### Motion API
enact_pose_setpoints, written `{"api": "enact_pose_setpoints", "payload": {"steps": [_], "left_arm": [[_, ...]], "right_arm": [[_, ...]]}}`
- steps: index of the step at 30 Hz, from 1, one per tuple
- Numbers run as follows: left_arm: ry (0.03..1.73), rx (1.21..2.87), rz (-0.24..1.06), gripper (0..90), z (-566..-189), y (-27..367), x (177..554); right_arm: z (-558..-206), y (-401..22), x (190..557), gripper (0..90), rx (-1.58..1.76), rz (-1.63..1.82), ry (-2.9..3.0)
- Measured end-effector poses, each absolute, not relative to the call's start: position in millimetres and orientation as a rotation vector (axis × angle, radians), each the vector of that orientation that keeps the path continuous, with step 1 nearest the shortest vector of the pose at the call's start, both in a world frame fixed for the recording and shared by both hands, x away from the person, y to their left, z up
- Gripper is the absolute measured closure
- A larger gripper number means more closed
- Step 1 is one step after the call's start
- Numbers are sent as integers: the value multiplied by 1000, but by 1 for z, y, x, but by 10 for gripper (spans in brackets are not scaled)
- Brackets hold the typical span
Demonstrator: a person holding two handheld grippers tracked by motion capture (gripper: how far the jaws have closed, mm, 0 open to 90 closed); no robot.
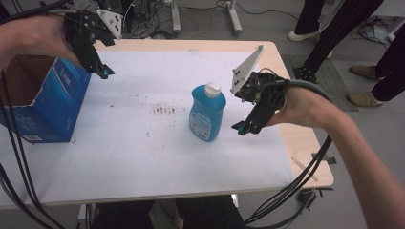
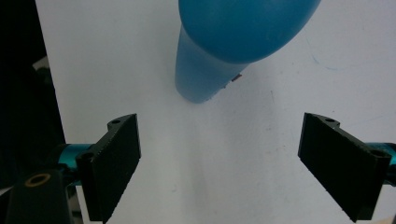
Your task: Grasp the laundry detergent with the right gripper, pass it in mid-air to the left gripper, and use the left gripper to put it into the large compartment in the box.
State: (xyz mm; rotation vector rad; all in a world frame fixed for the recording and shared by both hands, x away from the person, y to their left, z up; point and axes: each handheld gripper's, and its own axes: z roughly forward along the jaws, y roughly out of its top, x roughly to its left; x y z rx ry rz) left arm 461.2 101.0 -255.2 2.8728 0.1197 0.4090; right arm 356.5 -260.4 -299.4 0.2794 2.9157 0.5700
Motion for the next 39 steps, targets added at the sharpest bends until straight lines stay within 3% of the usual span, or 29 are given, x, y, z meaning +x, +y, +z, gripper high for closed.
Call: {"api": "enact_pose_setpoints", "payload": {"steps": [13,39], "left_arm": [[160,2848,412,152,-258,119,459],[194,2834,410,152,-261,129,459]], "right_arm": [[-333,-243,350,125,733,848,2705],[-359,-225,341,125,960,973,2419]]}}
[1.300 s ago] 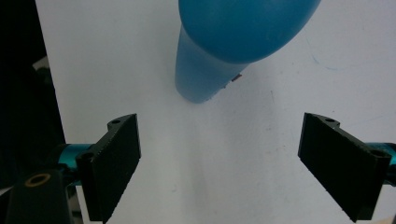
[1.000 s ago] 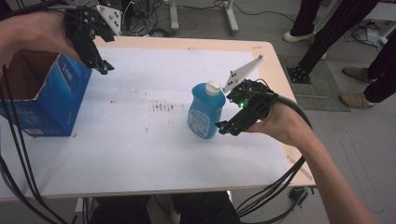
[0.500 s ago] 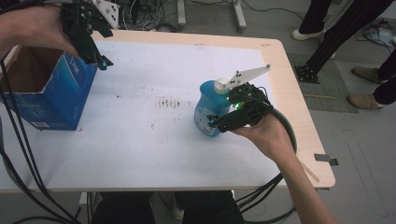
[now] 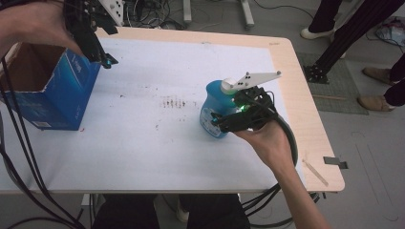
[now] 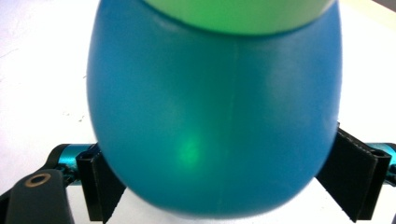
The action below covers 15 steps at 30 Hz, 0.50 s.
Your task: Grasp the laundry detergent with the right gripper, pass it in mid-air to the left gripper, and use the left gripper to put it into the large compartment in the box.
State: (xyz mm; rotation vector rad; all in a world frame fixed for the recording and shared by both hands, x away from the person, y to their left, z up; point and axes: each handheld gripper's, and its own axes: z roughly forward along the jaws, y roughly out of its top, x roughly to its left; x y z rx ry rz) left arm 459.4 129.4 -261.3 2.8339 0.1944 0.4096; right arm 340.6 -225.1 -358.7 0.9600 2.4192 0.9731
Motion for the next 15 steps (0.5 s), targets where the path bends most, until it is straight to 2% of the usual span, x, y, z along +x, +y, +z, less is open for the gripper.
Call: {"api": "enact_pose_setpoints", "payload": {"steps": [15], "left_arm": [[218,2820,417,152,-263,135,458]], "right_arm": [[-364,-222,340,127,988,974,2374]]}}
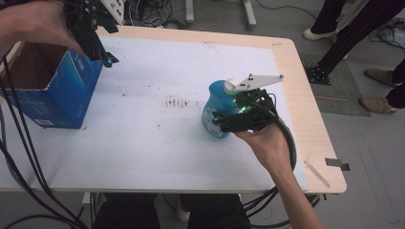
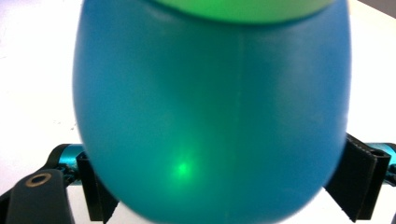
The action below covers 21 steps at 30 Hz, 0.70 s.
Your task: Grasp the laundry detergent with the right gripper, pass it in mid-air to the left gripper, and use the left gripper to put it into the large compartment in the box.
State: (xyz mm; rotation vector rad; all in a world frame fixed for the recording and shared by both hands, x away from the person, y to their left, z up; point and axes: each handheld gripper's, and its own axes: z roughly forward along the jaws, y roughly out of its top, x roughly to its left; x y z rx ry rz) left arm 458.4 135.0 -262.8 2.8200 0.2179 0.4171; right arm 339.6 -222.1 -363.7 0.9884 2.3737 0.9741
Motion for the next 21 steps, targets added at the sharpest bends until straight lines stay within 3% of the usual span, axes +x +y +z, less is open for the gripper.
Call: {"api": "enact_pose_setpoints", "payload": {"steps": [21], "left_arm": [[222,2817,415,152,-264,137,458]], "right_arm": [[-365,-222,337,244,988,1019,2373]]}}
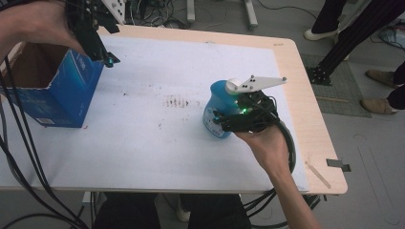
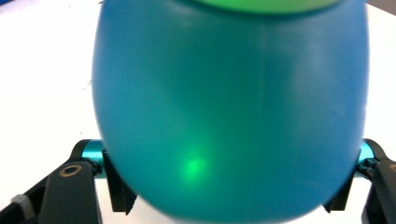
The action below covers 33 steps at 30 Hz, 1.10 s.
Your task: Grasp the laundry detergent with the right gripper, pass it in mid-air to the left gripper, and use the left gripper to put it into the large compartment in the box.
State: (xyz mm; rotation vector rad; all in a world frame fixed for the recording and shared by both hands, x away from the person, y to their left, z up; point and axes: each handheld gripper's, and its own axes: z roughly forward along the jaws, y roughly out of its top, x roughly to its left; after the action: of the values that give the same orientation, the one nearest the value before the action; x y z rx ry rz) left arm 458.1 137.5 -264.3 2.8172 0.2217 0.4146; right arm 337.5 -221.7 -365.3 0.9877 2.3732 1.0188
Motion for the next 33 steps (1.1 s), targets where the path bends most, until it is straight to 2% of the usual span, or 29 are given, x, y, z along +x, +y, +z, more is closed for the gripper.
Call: {"api": "enact_pose_setpoints", "payload": {"steps": [21,33], "left_arm": [[228,2812,416,152,-264,138,457],[227,2806,417,152,-264,140,457]], "right_arm": [[-365,-221,337,333,1003,1039,2372],[-367,-219,336,435,993,1060,2380]]}}
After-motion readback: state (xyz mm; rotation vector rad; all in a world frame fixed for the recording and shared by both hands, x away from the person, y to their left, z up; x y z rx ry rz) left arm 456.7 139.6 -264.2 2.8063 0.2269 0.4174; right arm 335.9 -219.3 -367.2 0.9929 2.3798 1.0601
